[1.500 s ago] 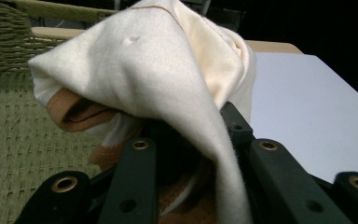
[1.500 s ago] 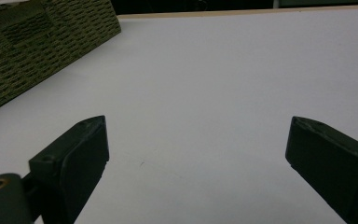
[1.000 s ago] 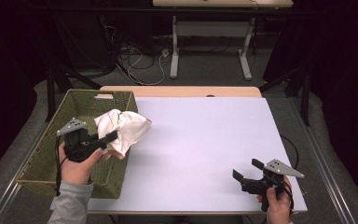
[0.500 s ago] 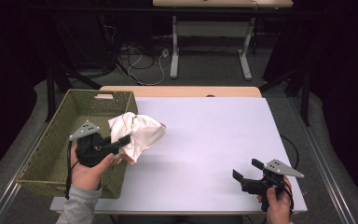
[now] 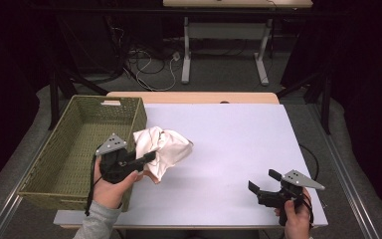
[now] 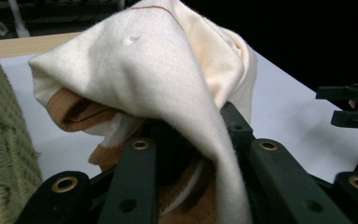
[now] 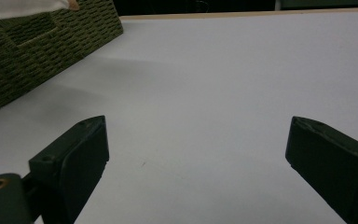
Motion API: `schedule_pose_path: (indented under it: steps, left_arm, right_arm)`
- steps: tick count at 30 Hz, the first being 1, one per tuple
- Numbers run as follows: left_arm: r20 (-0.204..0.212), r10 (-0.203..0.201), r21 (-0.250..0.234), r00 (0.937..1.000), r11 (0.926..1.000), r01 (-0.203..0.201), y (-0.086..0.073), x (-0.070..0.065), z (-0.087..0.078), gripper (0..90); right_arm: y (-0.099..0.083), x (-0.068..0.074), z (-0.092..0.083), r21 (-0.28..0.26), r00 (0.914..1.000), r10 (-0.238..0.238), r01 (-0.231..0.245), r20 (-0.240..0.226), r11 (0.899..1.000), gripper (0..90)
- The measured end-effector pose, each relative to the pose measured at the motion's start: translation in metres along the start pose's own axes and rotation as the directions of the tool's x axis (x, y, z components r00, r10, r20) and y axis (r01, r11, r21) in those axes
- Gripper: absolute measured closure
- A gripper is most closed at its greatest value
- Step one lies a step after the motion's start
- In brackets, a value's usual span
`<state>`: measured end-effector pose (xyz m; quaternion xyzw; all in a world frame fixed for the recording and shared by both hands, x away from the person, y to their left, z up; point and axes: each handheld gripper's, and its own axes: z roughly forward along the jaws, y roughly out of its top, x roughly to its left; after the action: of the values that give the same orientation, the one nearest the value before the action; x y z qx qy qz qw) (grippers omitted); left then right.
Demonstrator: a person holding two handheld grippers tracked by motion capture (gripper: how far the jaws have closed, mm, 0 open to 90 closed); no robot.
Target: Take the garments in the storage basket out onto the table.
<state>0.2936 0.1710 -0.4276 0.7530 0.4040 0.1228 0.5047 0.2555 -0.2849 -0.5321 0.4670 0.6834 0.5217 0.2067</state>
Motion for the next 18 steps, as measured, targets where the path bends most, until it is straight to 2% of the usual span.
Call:
schedule_pose_path:
  steps: [18]
  left_arm:
    - [0.037,0.029,0.016,0.9989,0.9994,-0.030,-0.010,-0.018,0.023,72.3]
  right_arm:
    - [0.000,0.000,-0.001,0.004,1.0000,0.004,-0.004,-0.001,1.000,5.6]
